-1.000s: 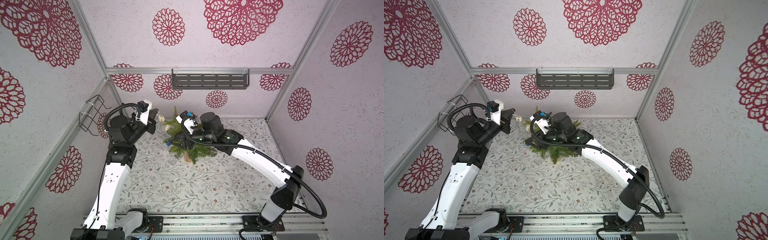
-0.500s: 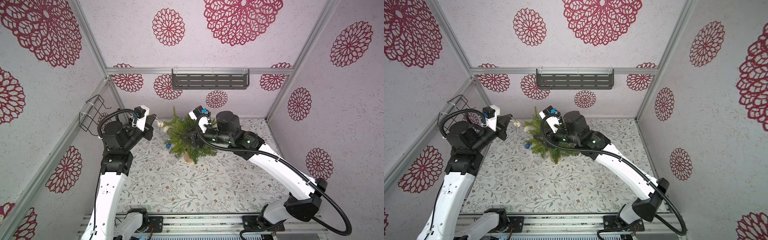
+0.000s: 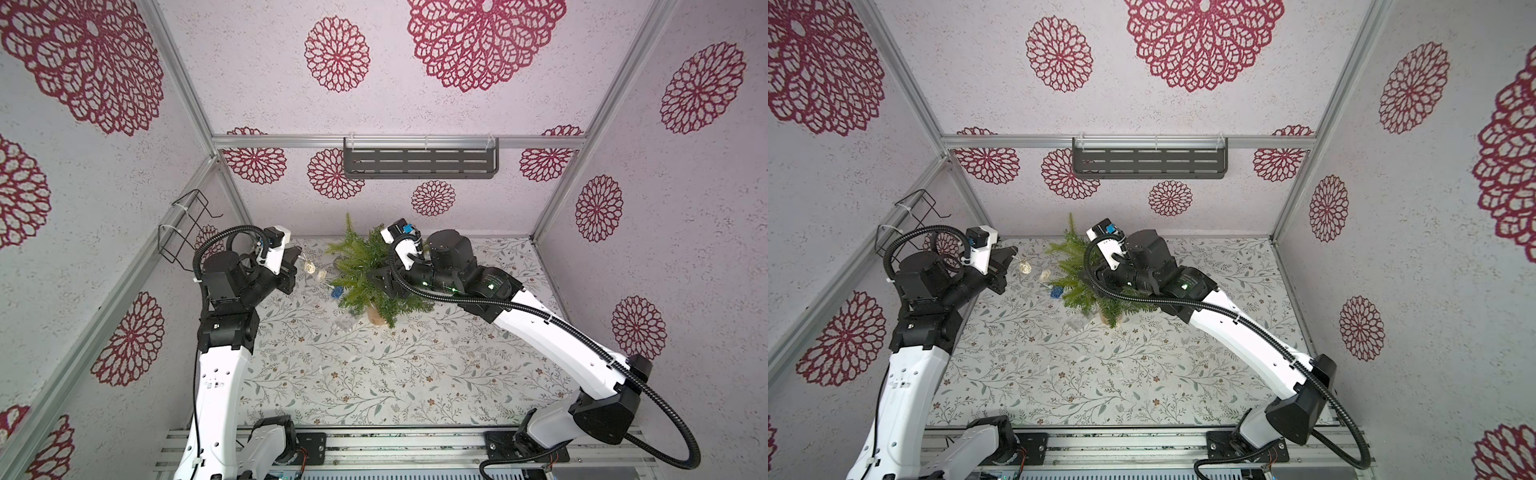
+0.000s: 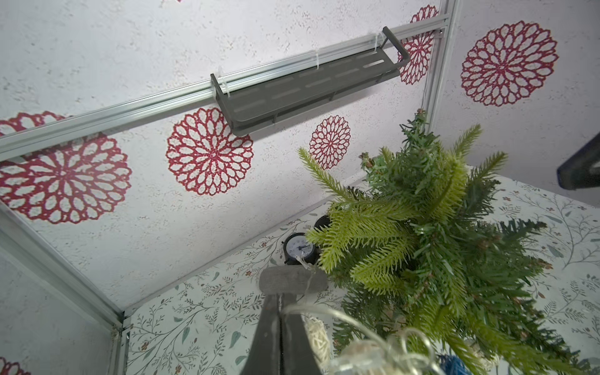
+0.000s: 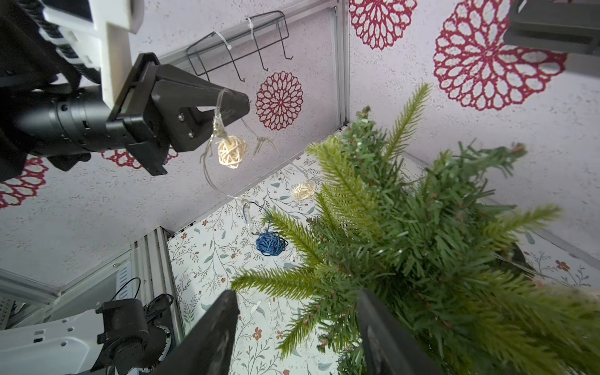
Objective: Remove string lights from the small christmas tree
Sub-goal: Remove the light string from the Christmas tree.
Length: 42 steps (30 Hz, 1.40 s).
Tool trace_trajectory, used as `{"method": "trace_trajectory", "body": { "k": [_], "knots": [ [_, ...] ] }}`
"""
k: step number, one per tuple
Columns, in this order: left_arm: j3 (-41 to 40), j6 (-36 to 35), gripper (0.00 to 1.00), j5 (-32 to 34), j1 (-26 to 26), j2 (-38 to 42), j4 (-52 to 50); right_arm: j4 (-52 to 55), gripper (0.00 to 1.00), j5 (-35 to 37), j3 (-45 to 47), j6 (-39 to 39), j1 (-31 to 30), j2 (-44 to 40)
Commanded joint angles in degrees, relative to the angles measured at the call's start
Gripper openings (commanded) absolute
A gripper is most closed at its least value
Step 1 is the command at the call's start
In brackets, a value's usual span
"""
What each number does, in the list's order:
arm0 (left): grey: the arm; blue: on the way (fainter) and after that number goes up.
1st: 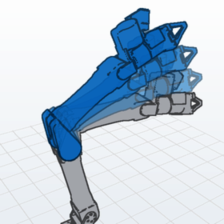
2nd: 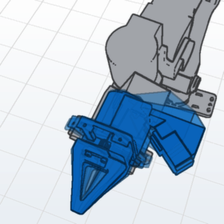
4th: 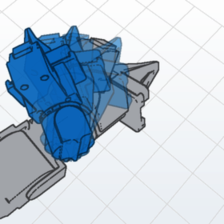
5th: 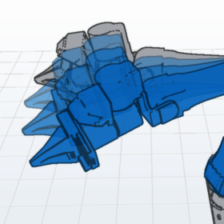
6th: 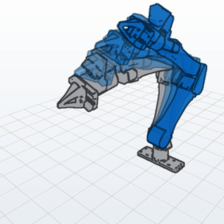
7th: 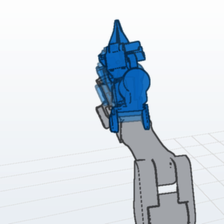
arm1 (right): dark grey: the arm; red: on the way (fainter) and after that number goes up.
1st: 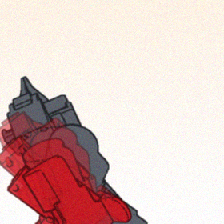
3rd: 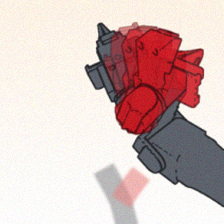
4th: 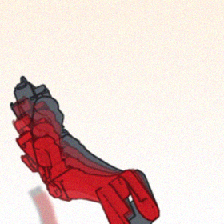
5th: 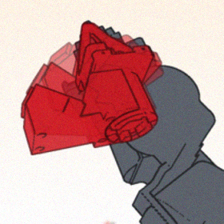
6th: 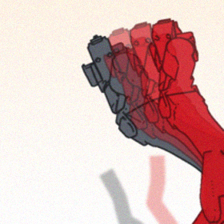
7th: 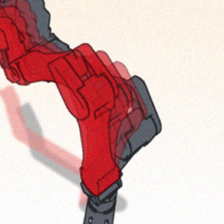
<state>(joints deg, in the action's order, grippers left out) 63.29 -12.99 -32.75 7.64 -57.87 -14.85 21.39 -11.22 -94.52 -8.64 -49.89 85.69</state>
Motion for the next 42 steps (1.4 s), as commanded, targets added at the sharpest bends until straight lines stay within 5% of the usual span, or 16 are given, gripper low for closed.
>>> {"method": "trace_trajectory", "body": {
  "k": [1,17,42],
  "knots": [
    [2.0,-2.3,0.00,-3.9,1.7,-0.8,-1.0,-1.6,0.62,2.3,-0.8,-0.4,0.4,-3.1],
    [-0.9,-15.7,0.00,-13.2,3.1,5.2,-12.8,-1.9,0.67,5.6,3.4,-1.6,1.7,-6.2],
    [1.1,-22.1,0.00,9.4,3.1,7.4,-31.9,-3.7,0.71,7.2,7.5,-1.6,3.1,-6.1]
  ]
}}
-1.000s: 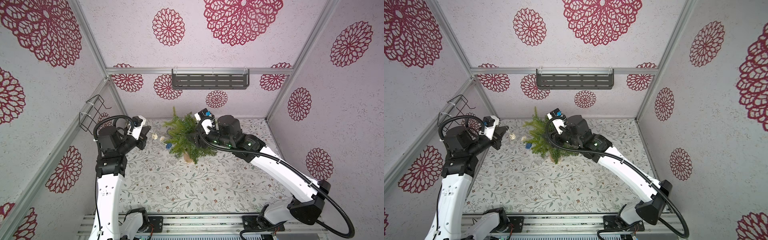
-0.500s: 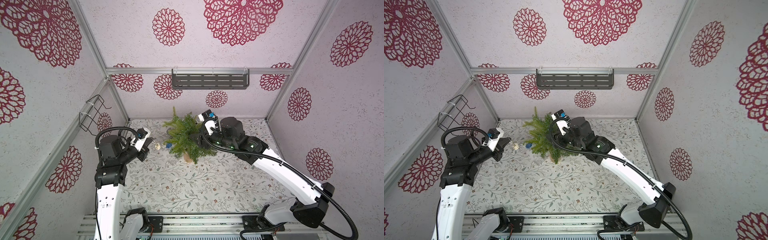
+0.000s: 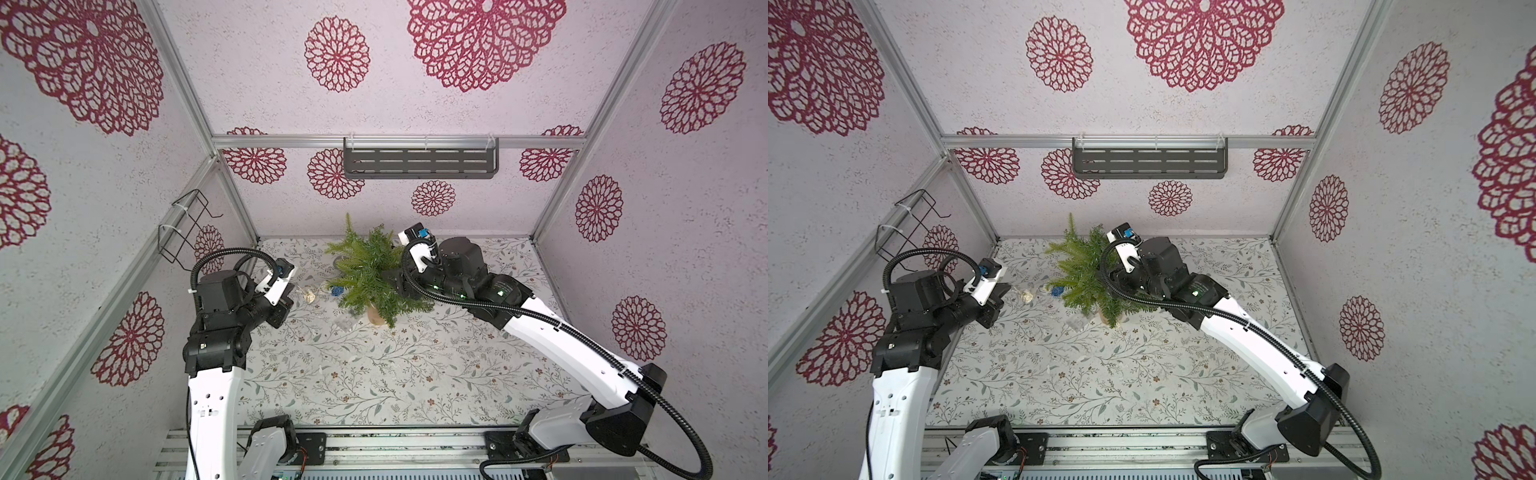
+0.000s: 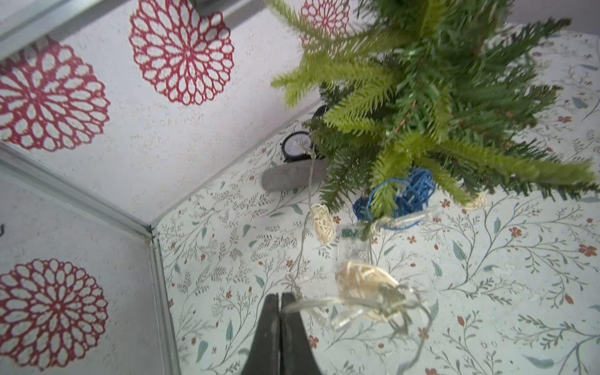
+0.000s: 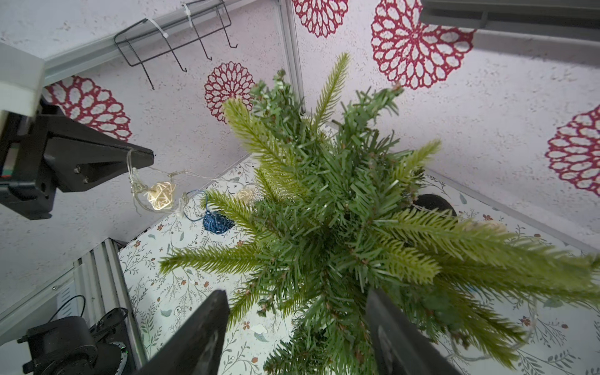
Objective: Remove string lights from the small christmas tree
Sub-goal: Remove the light string from the Christmas tree.
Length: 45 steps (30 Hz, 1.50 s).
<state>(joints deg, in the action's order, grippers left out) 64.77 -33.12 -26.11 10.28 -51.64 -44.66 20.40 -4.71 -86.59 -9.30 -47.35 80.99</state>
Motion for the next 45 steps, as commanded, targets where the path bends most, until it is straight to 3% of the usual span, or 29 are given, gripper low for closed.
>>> {"method": "trace_trajectory", "body": {
  "k": [1,8,13,19,25,29,45],
  "knots": [
    [-0.6,-1.9,0.00,2.6,0.4,1.1,-1.7,-2.8,0.71,0.6,-0.4,-1.0,0.6,-1.2],
    [-1.0,-2.1,0.00,7.8,0.4,-5.6,-1.7,-3.5,0.73,0.9,0.8,-1.1,0.7,-1.0],
    [-6.1,0.5,0.00,16.7,0.4,-4.6,9.5,-3.6,0.73,2.4,2.0,-1.0,1.0,-1.6],
    [-7.6,5.0,0.00,10.7,0.4,-3.9,18.4,-3.8,0.74,2.5,2.2,-1.1,1.2,-1.4],
    [-8.7,9.5,0.00,15.4,0.4,-5.3,28.6,-3.4,0.75,3.1,2.3,-0.8,1.4,-2.3],
    [-7.8,11.0,0.00,13.1,0.4,-5.8,33.2,-3.4,0.75,3.7,2.4,-0.6,1.4,-3.1],
    [2.8,16.2,0.00,5.4,-1.0,-15.7,39.9,-2.2,0.76,1.2,-0.8,1.0,1.5,-2.0]
  ]
}}
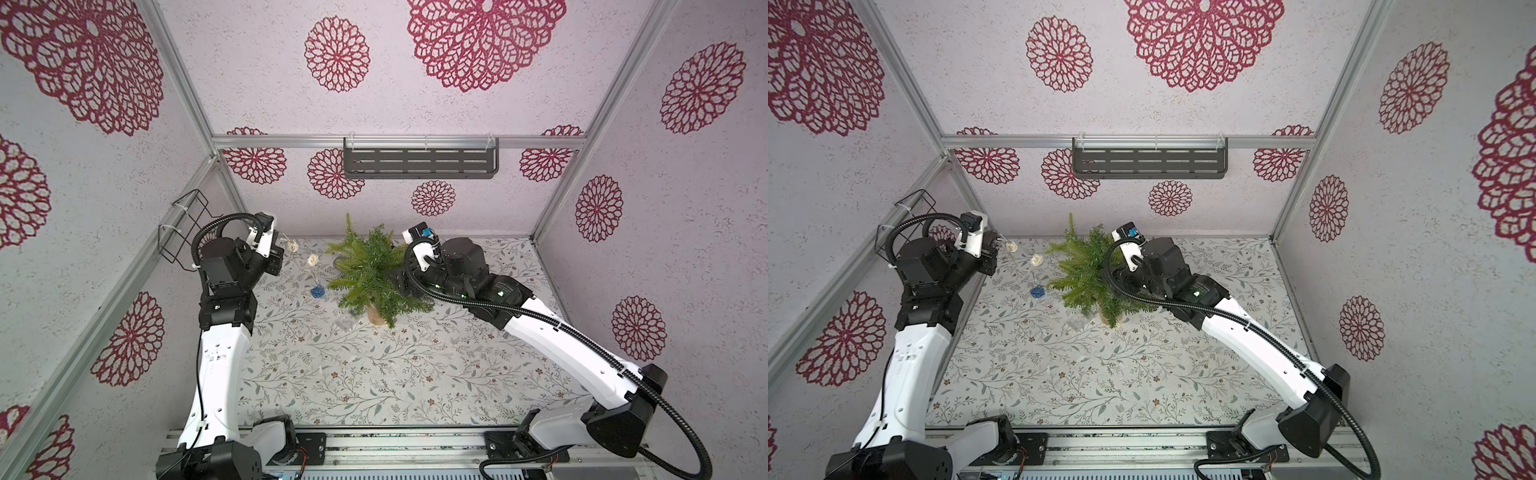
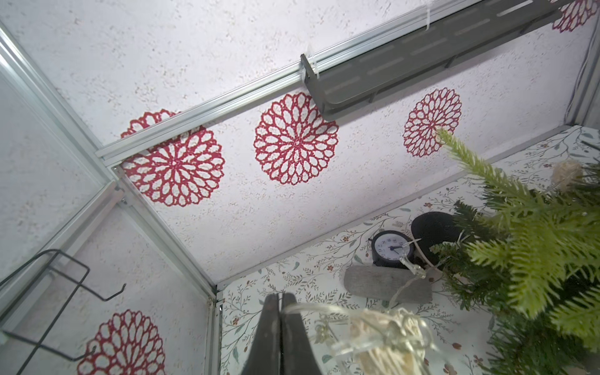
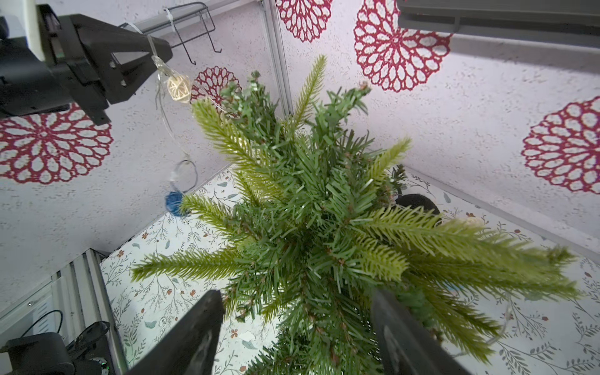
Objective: Remove string lights from the small christmas tree
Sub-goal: Remove the light string from the Christmas tree.
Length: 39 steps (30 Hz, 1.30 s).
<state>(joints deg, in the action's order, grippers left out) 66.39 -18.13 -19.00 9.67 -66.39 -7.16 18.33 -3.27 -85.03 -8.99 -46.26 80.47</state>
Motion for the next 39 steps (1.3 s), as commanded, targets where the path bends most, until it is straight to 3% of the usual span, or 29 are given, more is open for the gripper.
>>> {"method": "trace_trajectory", "body": {
  "k": [1,11,20,29,39],
  "knots": [
    [1.1,1.3,0.00,-1.6,-0.4,-1.0,2.9,-0.1,0.76,-0.2,-2.2,0.8,0.4,-1.6],
    [0.2,0.8,0.00,-1.9,-0.4,-3.1,4.7,0.9,0.77,0.7,-2.4,1.3,0.5,-1.5],
    [3.1,3.8,0.00,-3.0,-0.7,-10.0,11.0,2.4,0.77,0.2,-3.6,1.3,2.4,-1.6],
    [9.7,3.4,0.00,-3.8,-2.5,-19.7,16.5,3.4,0.77,0.0,-3.7,0.7,6.0,-1.2],
    [23.6,4.4,0.00,-4.4,-7.0,-32.9,19.8,4.4,0.77,-0.2,-6.3,0.1,10.4,-1.6]
  ]
}}
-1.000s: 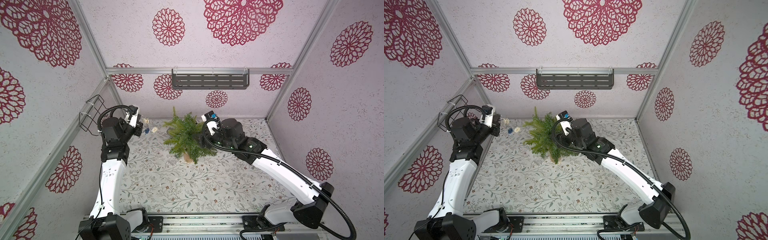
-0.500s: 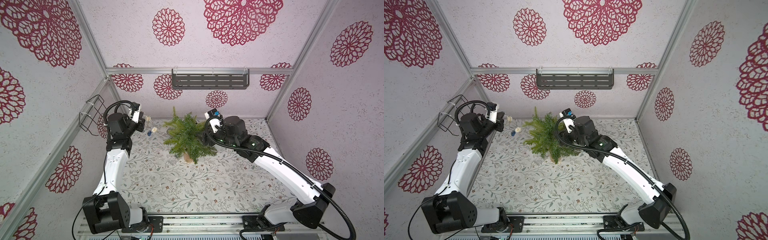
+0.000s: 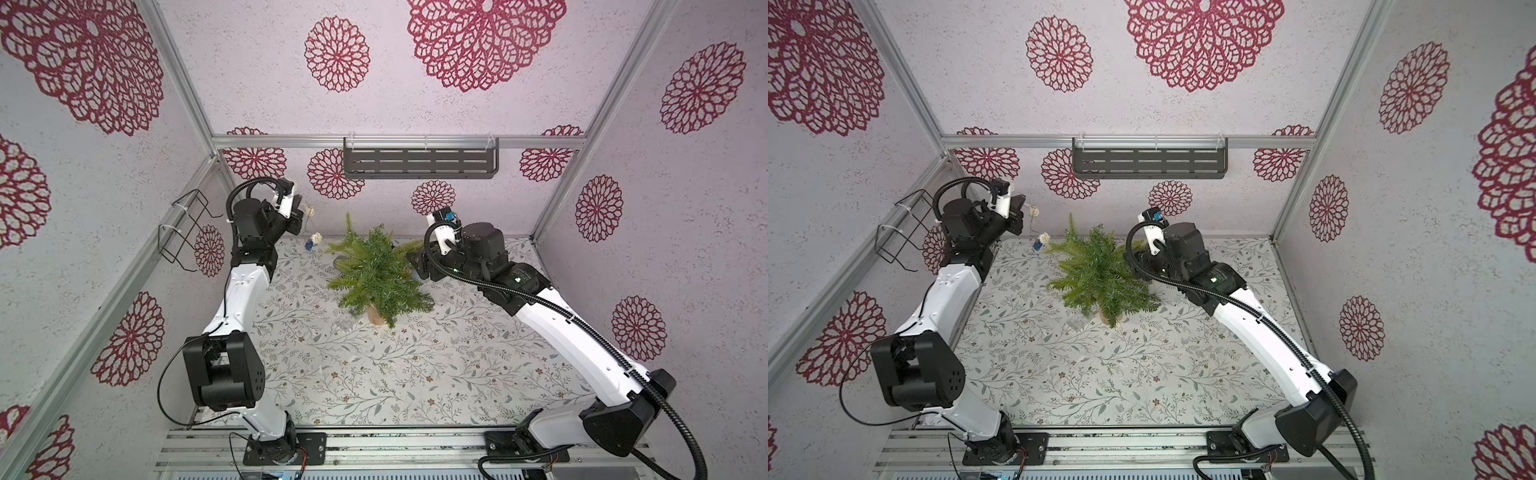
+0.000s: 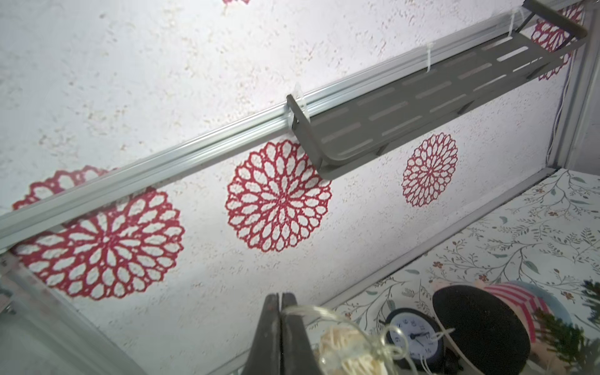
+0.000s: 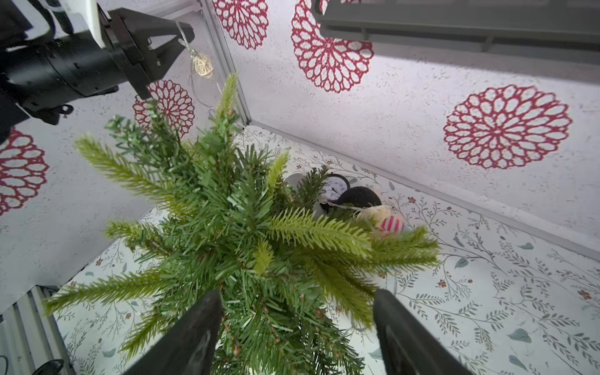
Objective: Remove string lights from the small christmas tree
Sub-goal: Remove the light string from the Christmas tree.
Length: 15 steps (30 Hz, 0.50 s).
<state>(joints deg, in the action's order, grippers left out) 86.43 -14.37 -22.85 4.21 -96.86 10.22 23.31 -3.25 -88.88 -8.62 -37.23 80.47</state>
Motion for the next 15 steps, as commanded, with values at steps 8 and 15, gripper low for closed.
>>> {"method": "trace_trajectory", "body": {
  "k": [8,15],
  "knots": [
    [17.2,2.5,0.00,-0.4,-4.2,-12.7,3.2,-2.5,0.77,-2.5,-3.3,-1.0,6.0,0.3],
    [28.5,3.1,0.00,-1.1,-8.3,-21.8,2.0,-6.9,0.78,-9.0,-6.3,-3.5,13.3,4.8]
  ]
}}
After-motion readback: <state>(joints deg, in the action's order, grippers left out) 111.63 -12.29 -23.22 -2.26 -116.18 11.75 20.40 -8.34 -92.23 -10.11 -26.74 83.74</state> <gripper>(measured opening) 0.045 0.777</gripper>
